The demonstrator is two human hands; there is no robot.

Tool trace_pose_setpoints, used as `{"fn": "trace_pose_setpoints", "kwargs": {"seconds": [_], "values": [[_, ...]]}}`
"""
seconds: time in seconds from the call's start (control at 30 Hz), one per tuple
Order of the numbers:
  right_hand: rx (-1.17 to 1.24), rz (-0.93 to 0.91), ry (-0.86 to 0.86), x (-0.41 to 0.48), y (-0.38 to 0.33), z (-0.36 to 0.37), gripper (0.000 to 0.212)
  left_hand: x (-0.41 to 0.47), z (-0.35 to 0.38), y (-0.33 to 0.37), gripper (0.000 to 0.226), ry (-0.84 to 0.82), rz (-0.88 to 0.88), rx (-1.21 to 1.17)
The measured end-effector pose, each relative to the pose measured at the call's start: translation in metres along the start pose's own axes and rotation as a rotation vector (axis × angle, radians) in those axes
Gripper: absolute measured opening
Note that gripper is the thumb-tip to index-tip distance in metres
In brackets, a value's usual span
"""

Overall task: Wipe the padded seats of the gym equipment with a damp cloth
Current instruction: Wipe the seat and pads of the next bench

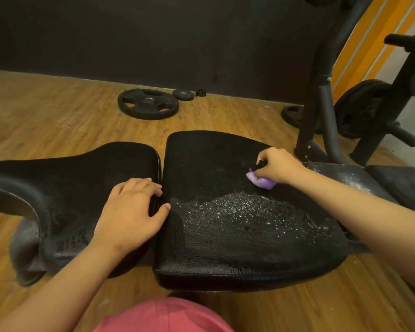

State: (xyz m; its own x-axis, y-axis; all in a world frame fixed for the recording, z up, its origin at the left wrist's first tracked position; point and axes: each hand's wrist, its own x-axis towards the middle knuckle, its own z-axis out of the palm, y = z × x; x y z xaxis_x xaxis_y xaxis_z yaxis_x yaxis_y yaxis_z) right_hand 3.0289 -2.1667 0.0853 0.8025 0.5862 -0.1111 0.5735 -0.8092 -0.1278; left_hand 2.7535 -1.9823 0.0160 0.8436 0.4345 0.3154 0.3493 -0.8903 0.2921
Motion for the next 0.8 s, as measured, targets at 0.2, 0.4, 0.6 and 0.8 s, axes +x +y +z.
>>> {"fn": "trace_pose_setpoints", "kwargs": {"seconds": [0.2,0.4,0.6,0.8], "values": [[-0.108,0.034,0.06,0.002,-0.001,-0.003,0.013,0.0,-0.001,0.001,0.064,-0.002,0.005,0.004],[-0.053,0.027,0.065,0.005,-0.002,-0.003,0.011,0.0,0.0,0.0,0.064,0.002,0.009,0.006],[0.081,-0.05,0.04,-0.002,-0.013,0.005,0.014,0.001,-0.001,0.001,0.064,-0.003,0.005,0.007],[-0.019,-0.071,0.081,-0.003,-0.026,0.004,0.009,-0.001,-0.001,0.003,0.066,0.002,0.006,0.014]]}}
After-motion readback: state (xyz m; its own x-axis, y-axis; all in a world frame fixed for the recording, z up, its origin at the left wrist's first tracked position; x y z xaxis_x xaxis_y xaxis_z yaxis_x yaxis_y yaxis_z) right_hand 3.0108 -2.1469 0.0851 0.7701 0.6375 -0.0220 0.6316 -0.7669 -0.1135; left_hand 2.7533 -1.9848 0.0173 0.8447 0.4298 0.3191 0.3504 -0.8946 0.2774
